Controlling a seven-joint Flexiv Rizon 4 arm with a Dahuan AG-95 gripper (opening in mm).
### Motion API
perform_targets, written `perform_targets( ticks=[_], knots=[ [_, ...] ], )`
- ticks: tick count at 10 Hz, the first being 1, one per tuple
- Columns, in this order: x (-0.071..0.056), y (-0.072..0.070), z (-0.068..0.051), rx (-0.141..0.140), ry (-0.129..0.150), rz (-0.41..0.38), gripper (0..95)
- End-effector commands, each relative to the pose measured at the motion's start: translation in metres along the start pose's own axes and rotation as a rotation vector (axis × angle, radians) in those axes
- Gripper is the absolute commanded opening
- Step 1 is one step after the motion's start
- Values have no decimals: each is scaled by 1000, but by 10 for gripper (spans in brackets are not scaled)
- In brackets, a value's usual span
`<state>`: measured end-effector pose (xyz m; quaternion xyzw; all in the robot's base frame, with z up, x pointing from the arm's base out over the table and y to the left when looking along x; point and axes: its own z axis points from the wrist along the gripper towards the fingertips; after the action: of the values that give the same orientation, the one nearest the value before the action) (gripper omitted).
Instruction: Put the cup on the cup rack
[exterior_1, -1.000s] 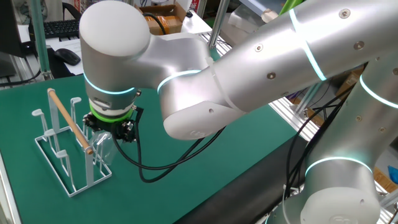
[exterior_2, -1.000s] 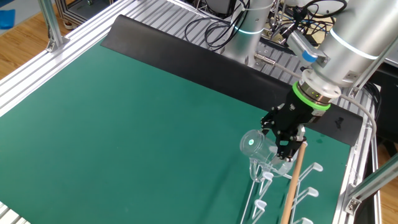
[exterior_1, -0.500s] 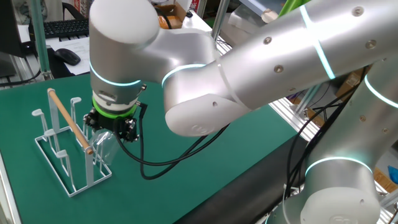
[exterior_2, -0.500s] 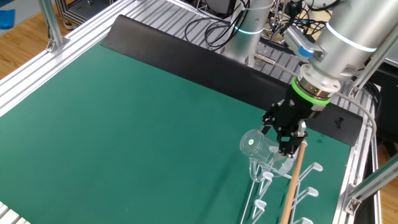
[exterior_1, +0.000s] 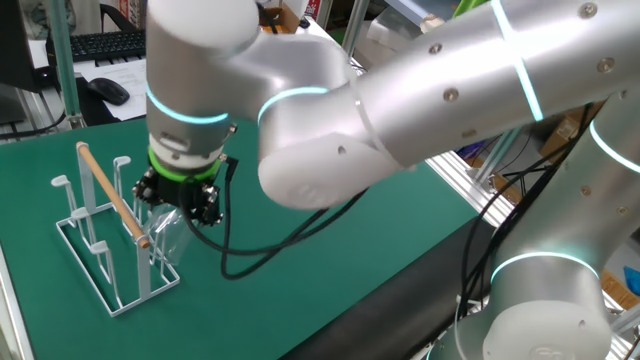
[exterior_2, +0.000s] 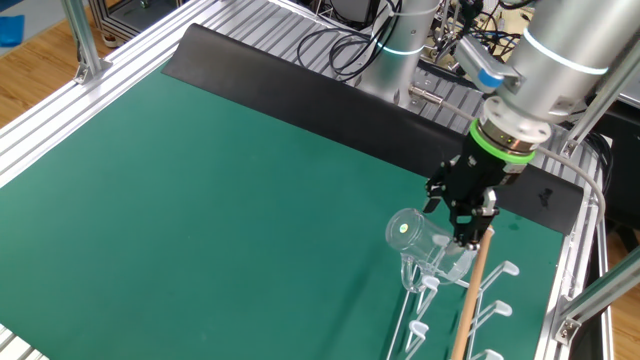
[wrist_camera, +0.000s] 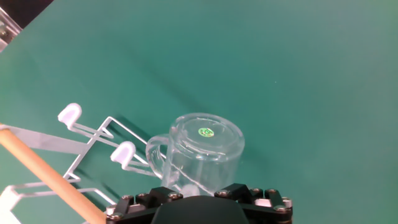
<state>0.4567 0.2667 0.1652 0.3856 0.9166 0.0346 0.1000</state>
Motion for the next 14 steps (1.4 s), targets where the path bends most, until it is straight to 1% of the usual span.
perform_targets(
  ticks=[1,2,3,5,7,9,11,14],
  knots=[
    [-6,0,-6,7,38,-8,760],
    [-10,-1,-9,11,48,-13,760],
    [-12,-1,-10,9,56,-24,760],
    [-15,-2,-14,13,65,-36,760],
    [-22,-2,-18,18,73,-48,760],
    [-29,-1,-20,22,79,-61,760],
    [-38,1,-21,24,94,-76,760],
    [-50,2,-23,17,113,-95,760]
  ],
)
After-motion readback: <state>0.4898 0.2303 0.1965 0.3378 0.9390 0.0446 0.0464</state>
